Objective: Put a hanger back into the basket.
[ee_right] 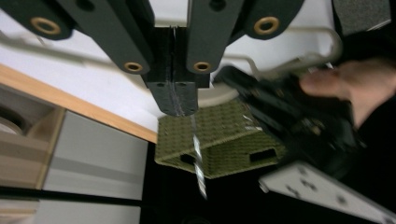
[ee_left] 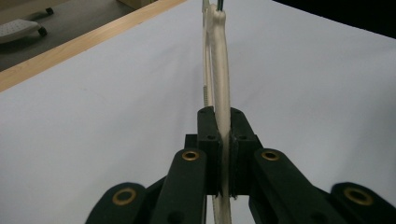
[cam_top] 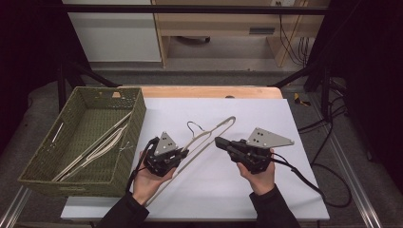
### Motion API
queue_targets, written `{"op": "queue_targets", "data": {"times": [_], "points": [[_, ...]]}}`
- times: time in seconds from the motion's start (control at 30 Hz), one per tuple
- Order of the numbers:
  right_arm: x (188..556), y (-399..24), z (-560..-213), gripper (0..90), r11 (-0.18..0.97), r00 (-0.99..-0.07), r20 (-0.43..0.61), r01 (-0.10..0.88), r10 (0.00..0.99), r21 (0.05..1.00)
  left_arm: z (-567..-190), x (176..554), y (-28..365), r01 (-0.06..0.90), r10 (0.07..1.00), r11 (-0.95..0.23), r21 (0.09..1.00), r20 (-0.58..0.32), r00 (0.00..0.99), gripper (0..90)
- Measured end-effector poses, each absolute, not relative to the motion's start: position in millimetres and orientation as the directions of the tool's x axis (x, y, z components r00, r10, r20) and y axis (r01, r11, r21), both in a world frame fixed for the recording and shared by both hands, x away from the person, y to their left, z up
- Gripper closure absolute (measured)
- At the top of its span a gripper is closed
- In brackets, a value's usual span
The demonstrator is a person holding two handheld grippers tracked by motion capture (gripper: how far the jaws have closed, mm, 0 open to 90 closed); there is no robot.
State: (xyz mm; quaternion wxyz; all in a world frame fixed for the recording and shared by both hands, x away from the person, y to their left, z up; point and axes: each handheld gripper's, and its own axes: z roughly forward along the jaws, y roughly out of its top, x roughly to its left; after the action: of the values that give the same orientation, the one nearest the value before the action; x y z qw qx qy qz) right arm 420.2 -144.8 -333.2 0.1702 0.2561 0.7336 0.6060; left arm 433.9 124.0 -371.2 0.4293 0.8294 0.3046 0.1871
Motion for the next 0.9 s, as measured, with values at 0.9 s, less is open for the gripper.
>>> {"op": "queue_targets", "data": {"times": [0.9], "points": [[439,-122,-322,90.0,0.155,-0.771,0.039,0.177,0.636,0.972,-380,419,122,0.318,0.620,-0.474,0.821,0.055,0.783,86.0]]}}
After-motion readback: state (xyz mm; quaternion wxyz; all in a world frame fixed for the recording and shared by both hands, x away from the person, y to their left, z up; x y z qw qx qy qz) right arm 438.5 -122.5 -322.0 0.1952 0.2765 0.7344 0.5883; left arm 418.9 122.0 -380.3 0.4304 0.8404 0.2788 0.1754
